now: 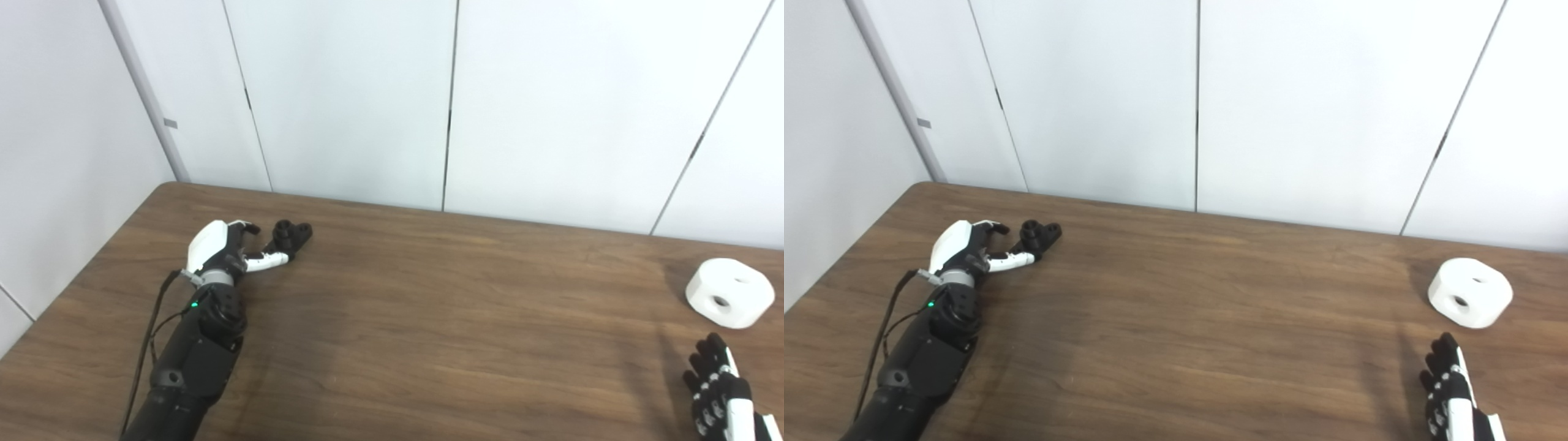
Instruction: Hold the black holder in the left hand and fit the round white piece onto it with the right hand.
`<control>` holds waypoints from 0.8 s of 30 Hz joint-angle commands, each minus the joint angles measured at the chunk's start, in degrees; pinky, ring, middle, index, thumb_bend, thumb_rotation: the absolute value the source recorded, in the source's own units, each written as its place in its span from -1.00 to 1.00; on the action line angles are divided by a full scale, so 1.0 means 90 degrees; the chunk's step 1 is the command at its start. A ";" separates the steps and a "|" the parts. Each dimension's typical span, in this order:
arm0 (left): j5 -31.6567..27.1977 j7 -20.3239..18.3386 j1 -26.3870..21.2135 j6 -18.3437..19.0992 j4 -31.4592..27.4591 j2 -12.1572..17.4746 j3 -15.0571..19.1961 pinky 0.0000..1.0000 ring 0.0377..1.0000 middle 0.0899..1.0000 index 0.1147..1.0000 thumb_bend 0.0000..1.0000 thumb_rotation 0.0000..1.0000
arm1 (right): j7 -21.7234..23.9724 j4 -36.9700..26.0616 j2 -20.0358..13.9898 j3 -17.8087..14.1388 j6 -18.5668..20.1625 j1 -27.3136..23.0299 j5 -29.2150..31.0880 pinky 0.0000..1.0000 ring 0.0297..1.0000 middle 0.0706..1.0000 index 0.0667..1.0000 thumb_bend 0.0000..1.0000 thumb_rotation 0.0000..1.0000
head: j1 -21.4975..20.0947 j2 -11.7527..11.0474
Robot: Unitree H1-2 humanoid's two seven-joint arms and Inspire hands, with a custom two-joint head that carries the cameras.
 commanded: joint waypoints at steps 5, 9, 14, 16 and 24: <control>0.0082 0.0121 -0.0313 -0.0153 -0.0052 0.0172 -0.0161 1.00 0.92 0.76 0.41 0.69 -0.28 | -0.0038 -0.0102 0.0033 0.0077 -0.0021 0.0056 0.0021 1.00 1.00 1.00 1.00 0.01 1.00 | -0.0017 0.0013; 0.0091 0.0142 -0.0332 -0.0121 -0.0028 0.0166 -0.0255 1.00 0.92 0.76 0.40 0.67 -0.27 | -0.0071 -0.0092 0.0028 0.0084 -0.0028 0.0049 -0.0009 1.00 1.00 1.00 1.00 0.02 1.00 | -0.0016 0.0022; 0.0055 0.0137 -0.0338 -0.0138 0.0075 0.0200 -0.0307 1.00 0.94 0.77 0.42 0.65 -0.27 | -0.0101 -0.0133 0.0025 0.0097 -0.0006 0.0055 -0.0064 1.00 1.00 1.00 1.00 0.04 1.00 | -0.0004 0.0027; 0.0055 0.0156 -0.0326 -0.0092 0.0057 0.0196 -0.0299 1.00 0.94 0.77 0.41 0.65 -0.28 | -0.0118 -0.0133 0.0034 0.0094 0.0006 0.0058 -0.0064 1.00 1.00 1.00 1.00 0.04 1.00 | 0.0004 0.0036; 0.0026 0.0219 -0.0292 -0.0087 0.0114 0.0195 -0.0258 1.00 0.91 0.76 0.35 0.63 -0.36 | -0.0086 -0.0117 0.0039 0.0112 -0.0059 0.0066 0.0006 1.00 1.00 1.00 1.00 0.00 1.00 | -0.0024 0.0055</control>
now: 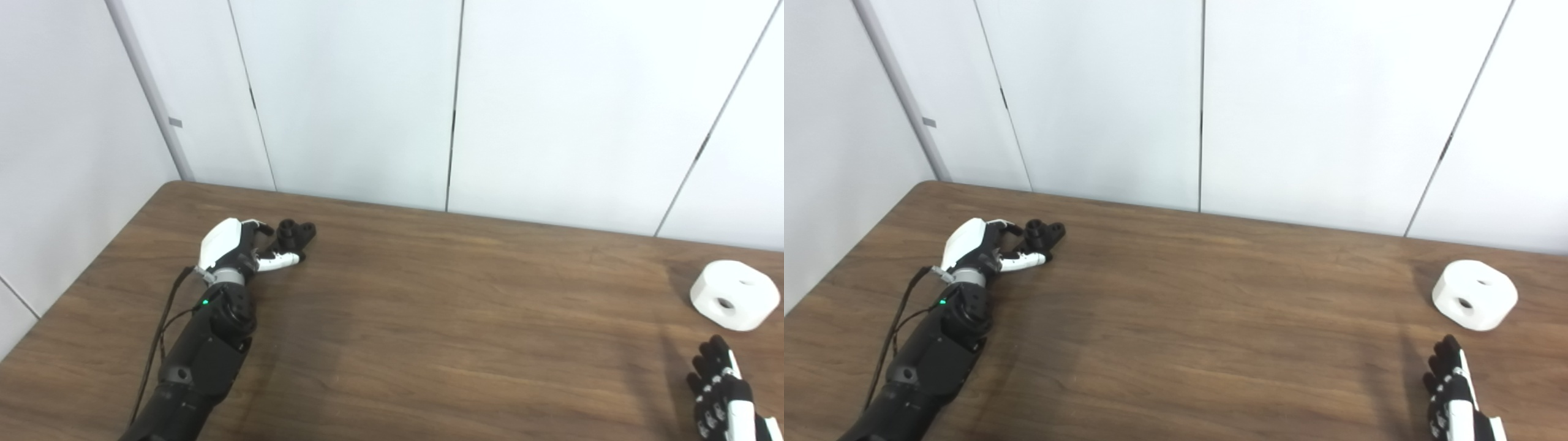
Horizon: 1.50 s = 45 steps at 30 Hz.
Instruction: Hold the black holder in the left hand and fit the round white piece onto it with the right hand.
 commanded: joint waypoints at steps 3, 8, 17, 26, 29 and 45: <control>-0.0028 0.0103 -0.0224 -0.0068 0.0041 0.0135 0.0061 1.00 0.91 0.74 0.32 0.63 -0.40 | 0.0021 -0.0119 0.0044 0.0045 -0.0030 0.0066 0.0070 1.00 1.00 1.00 1.00 0.03 1.00 | 0.0012 0.0013; -0.0018 0.0111 -0.0242 -0.0008 0.0074 0.0116 0.0042 0.99 0.90 0.73 0.29 0.63 -0.43 | 0.0000 -0.0140 0.0035 0.0042 -0.0007 0.0071 0.0037 1.00 1.00 1.00 1.00 0.01 1.00 | 0.0020 0.0042; -0.0268 0.0312 -0.0247 -0.0245 0.0160 0.0026 0.0264 1.00 0.89 0.66 -0.13 0.11 -0.86 | 0.0006 -0.0210 0.0026 0.0019 0.0068 0.0108 0.0094 1.00 1.00 1.00 1.00 0.01 1.00 | 0.0012 0.0090; -0.0262 0.0576 -0.0274 -0.0453 0.0336 0.0015 0.0211 1.00 0.82 0.57 -0.17 0.04 -0.91 | -0.0028 -0.0192 0.0034 0.0017 0.0052 0.0087 0.0054 1.00 1.00 1.00 1.00 0.03 1.00 | -0.0023 0.0101; -0.0283 0.0634 -0.0296 -0.0481 0.0402 -0.0007 0.0198 1.00 0.84 0.56 -0.17 0.04 -0.92 | -0.0026 -0.0183 0.0032 0.0018 0.0021 0.0078 0.0051 1.00 1.00 1.00 1.00 0.03 1.00 | -0.0053 0.0096; -0.0217 0.0647 -0.0223 -0.0753 0.0384 0.0078 -0.0056 0.89 0.78 0.52 -0.17 0.04 -0.92 | -0.0068 -0.0284 0.0033 0.0049 0.0091 0.0092 0.0011 1.00 1.00 1.00 1.00 0.01 1.00 | -0.0100 0.0118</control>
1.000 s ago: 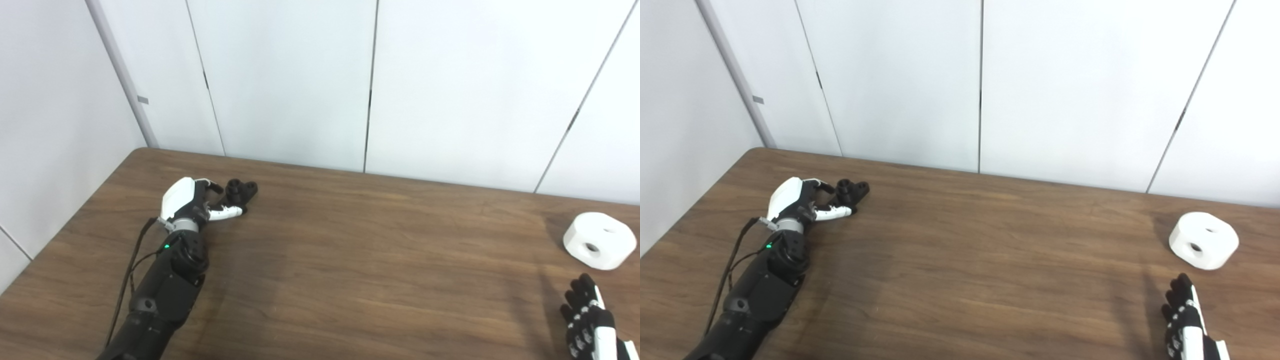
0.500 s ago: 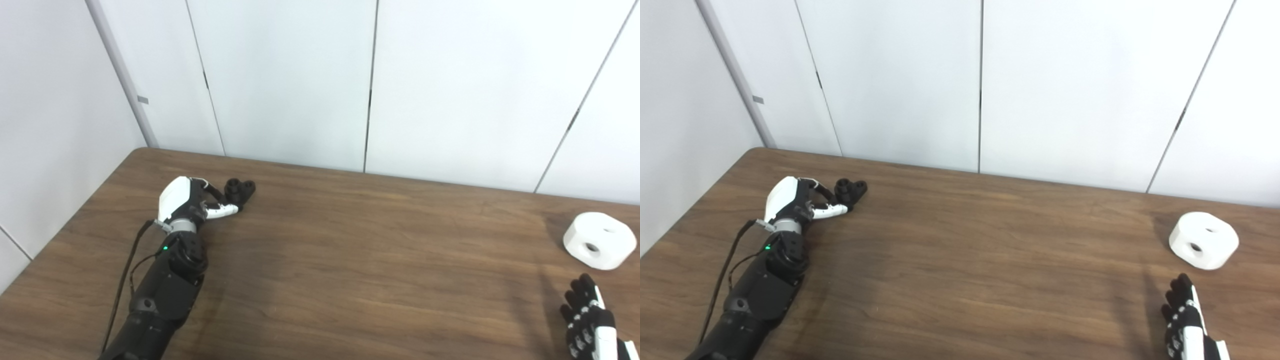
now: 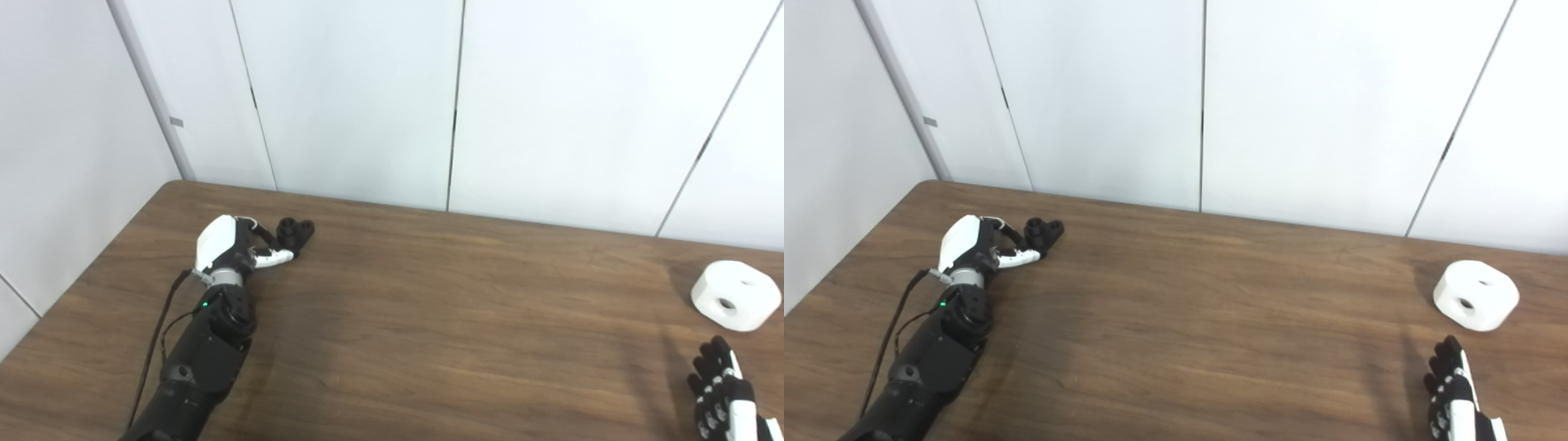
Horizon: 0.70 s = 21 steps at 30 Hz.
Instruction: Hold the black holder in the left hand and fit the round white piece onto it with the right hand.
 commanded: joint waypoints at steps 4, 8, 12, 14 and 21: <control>0.0069 -0.0188 0.0000 -0.0113 -0.0416 0.0131 -0.0141 0.92 0.78 0.53 -0.16 0.04 -0.92 | 0.0022 -0.0195 0.0027 0.0055 -0.0012 0.0067 0.0011 1.00 1.00 1.00 1.00 0.00 1.00 | 0.0005 0.0006; 0.0070 -0.0402 0.0135 -0.0087 -0.0734 0.0129 -0.0224 0.88 0.80 0.55 -0.16 0.04 -0.92 | 0.0034 -0.0170 0.0026 0.0077 -0.0004 0.0051 0.0023 1.00 1.00 1.00 1.00 0.01 1.00 | -0.0006 0.0013; 0.0262 -0.0565 0.0246 -0.0145 -0.0964 0.0199 -0.0451 0.90 0.79 0.55 -0.16 0.04 -0.91 | 0.0052 -0.0100 0.0017 0.0088 -0.0069 0.0022 0.0024 1.00 1.00 1.00 1.00 0.02 1.00 | -0.0021 0.0005; 0.0310 -0.0598 0.0286 -0.0125 -0.1052 0.0193 -0.0505 0.90 0.79 0.54 -0.16 0.04 -0.91 | 0.0038 -0.0072 0.0027 0.0090 -0.0101 0.0006 0.0004 1.00 1.00 1.00 1.00 0.01 1.00 | -0.0054 0.0008; 0.0432 -0.0901 0.0539 -0.0076 -0.1701 0.0114 -0.0688 0.88 0.79 0.53 -0.16 0.04 -0.92 | -0.0038 0.0003 0.0095 0.0091 -0.0156 -0.0021 -0.0039 1.00 1.00 1.00 1.00 -0.01 1.00 | -0.0162 -0.0004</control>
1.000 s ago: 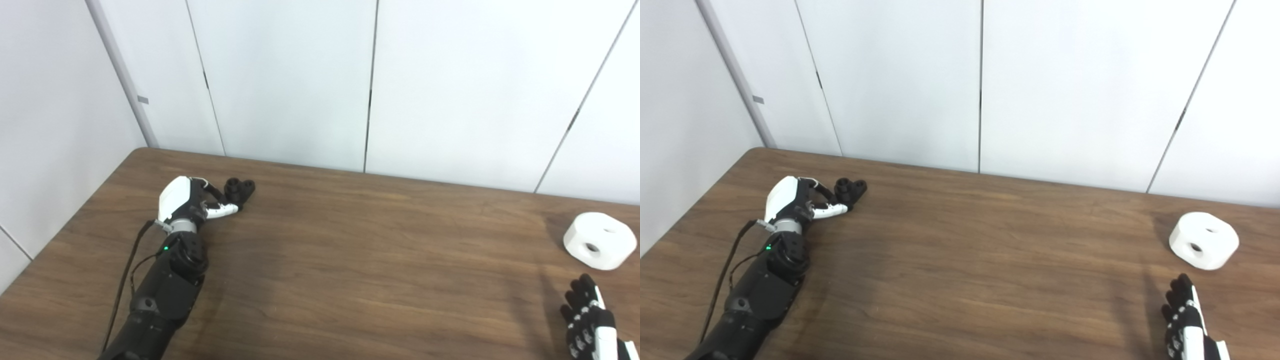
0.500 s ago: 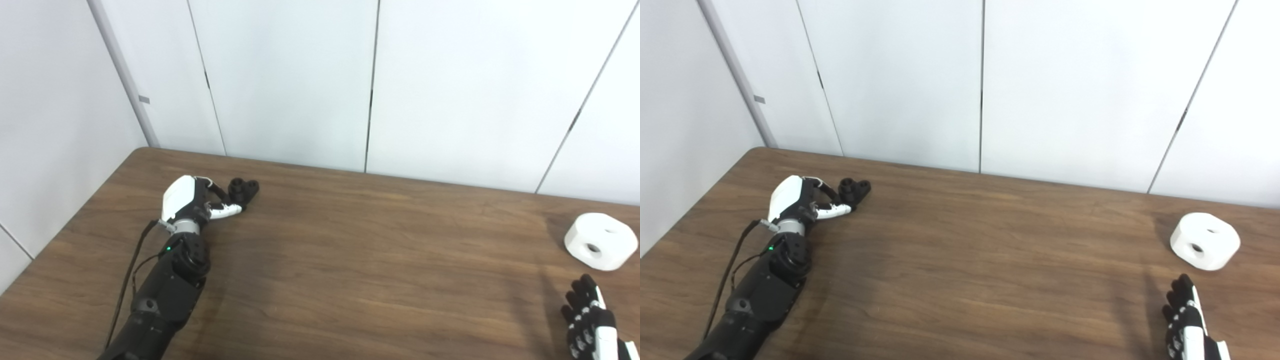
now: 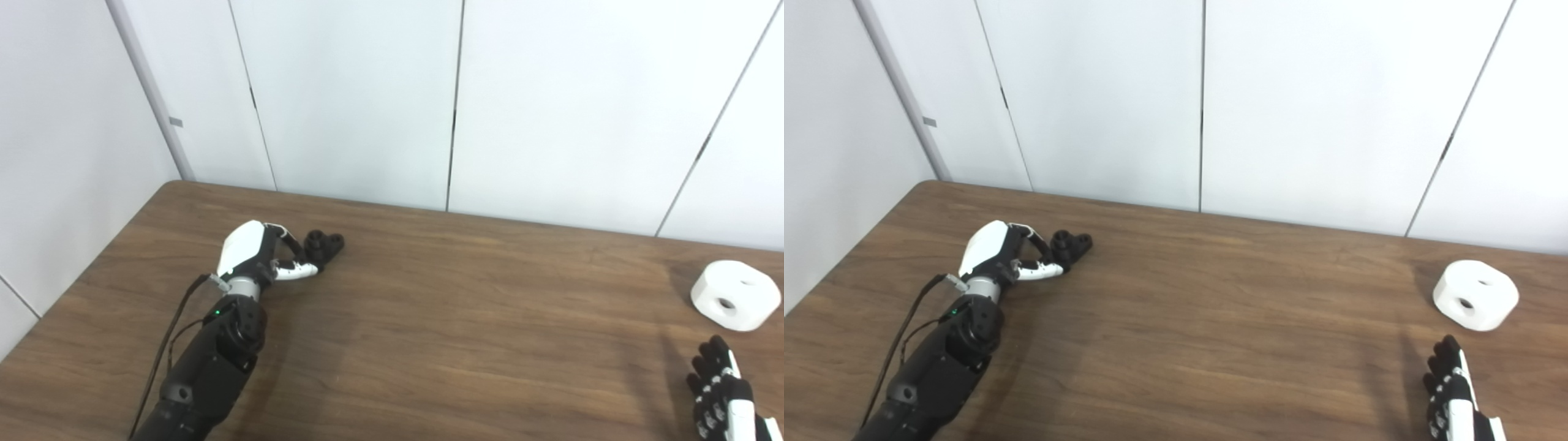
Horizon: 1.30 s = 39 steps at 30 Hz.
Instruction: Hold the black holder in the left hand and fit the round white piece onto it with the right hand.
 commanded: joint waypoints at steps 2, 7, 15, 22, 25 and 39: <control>0.0097 -0.0193 0.0027 -0.0052 -0.0483 0.0032 -0.0073 0.80 0.79 0.54 -0.16 0.03 -0.92 | -0.0016 0.0019 0.0090 0.0055 -0.0174 -0.0016 -0.0039 1.00 1.00 0.99 1.00 -0.02 1.00 | -0.0033 0.0012; 0.0103 -0.0437 0.0304 -0.0181 -0.0997 -0.0034 -0.0139 0.70 0.77 0.54 -0.16 0.03 -0.91 | -0.0027 0.0069 0.0090 0.0070 -0.0209 -0.0033 -0.0034 1.00 1.00 0.99 1.00 0.01 1.00 | -0.0131 0.0039; 0.0514 -0.0482 0.0772 -0.0575 -0.1799 -0.0101 -0.0501 0.90 0.73 0.52 -0.16 0.04 -0.91 | -0.0084 0.0117 0.0130 0.0113 -0.0270 -0.0058 -0.0109 1.00 0.98 0.98 1.00 -0.01 1.00 | -0.0352 0.0107; 0.1049 -0.0559 0.1102 -0.0969 -0.2379 -0.0135 -0.0835 0.98 0.75 0.52 -0.16 0.04 -0.91 | -0.0148 0.0111 0.0177 0.0159 -0.0244 -0.0057 -0.0207 1.00 0.96 0.96 1.00 0.00 1.00 | -0.0586 0.0203; 0.1378 -0.0666 0.1238 -0.1044 -0.2637 -0.0157 -0.1005 0.98 0.76 0.52 -0.16 0.04 -0.91 | -0.0149 0.0100 0.0196 0.0175 -0.0229 -0.0060 -0.0199 1.00 0.97 0.97 1.00 -0.01 1.00 | -0.0663 0.0240; 0.2094 -0.1216 0.1912 -0.1312 -0.3477 -0.0486 -0.1397 0.97 0.76 0.51 -0.16 0.04 -0.91 | -0.0354 -0.0234 0.0340 0.0320 0.0079 -0.0005 -0.0352 1.00 0.96 0.95 1.00 0.08 1.00 | -0.1150 0.0525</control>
